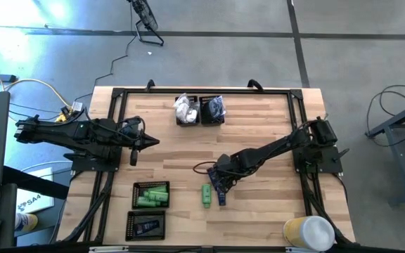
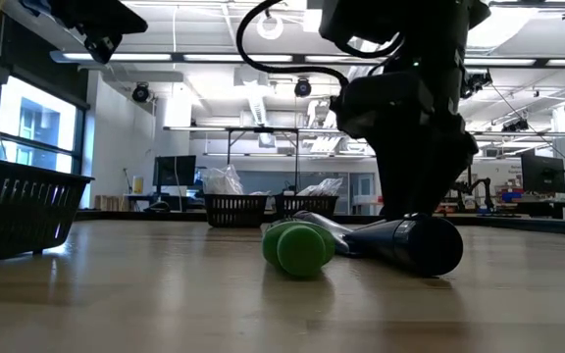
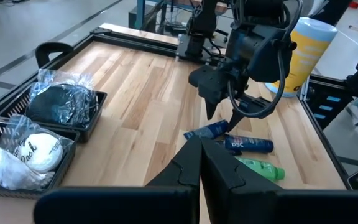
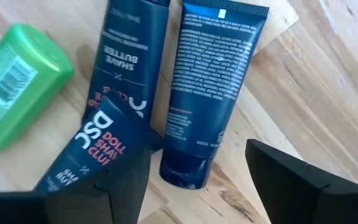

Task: Pick & Place Travel size toiletries
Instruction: Put the dark blue shave cream into the bottom left basket

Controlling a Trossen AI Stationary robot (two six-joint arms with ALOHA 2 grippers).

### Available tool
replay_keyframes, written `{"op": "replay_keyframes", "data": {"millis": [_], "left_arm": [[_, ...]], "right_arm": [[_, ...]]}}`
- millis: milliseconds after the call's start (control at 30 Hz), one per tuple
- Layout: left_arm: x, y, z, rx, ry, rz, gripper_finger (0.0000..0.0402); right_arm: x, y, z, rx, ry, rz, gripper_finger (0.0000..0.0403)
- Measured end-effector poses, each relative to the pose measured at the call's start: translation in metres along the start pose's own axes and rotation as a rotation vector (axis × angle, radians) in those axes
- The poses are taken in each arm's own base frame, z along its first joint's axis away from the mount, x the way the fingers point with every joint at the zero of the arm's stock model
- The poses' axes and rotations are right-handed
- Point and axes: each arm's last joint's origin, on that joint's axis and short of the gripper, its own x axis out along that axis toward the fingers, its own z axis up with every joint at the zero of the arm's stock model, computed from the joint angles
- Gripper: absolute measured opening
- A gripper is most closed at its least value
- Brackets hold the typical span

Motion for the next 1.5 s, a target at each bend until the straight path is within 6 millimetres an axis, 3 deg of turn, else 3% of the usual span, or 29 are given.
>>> {"op": "replay_keyframes", "data": {"millis": [233,1500], "left_arm": [[0.000,0.001,-0.002,0.005,0.025,0.006,0.0000],[0.000,0.001,-0.003,0.002,0.023,0.032,0.0000]], "right_arm": [[0.015,0.000,0.000,0.025,0.026,-0.024,0.0254],[0.016,0.001,-0.001,0.042,0.045,-0.006,0.0254]]}}
